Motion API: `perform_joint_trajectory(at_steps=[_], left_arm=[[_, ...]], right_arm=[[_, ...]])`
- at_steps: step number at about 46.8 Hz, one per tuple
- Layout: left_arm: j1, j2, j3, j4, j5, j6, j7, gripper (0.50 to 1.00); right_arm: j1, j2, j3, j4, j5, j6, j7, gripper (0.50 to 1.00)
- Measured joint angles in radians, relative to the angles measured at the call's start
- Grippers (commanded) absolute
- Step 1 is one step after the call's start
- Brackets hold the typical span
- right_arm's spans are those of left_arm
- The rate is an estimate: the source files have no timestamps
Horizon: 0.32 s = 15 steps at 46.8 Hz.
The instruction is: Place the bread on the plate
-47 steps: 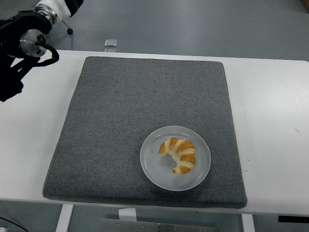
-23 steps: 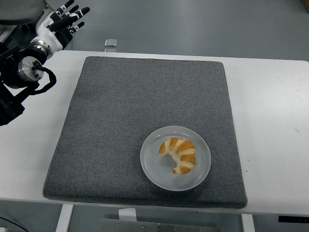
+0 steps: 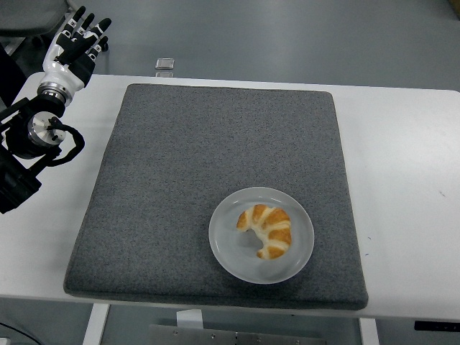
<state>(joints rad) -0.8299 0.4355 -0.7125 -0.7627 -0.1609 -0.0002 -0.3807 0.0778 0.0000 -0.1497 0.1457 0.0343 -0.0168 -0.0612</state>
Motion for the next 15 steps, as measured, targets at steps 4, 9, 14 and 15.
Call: perform_joint_trajectory(at_steps=[4,9,14,15], left_arm=[[0.0,-0.01,0.001,0.01,0.0,0.013,-0.001,1.0],[0.0,-0.041,0.002,0.05,0.0,0.029,-0.001,1.0],[0.0,-0.057,0.004,0.078,0.0,0.036,0.0,1.0],[0.0,-0.059,0.005,0.08,0.0,0.036,0.0,1.0]], right_arm=[[-0.004,0.0,0.0,0.0,-0.002,0.001,0.0,0.93],[-0.01,0.0,-0.002,0.001,-0.002,0.002,0.0,0.93],[-0.015,0.0,-0.002,0.002,-0.002,0.002,0.001,0.932],[-0.015,0.0,-0.002,0.002,-0.002,0.002,0.001,0.93]])
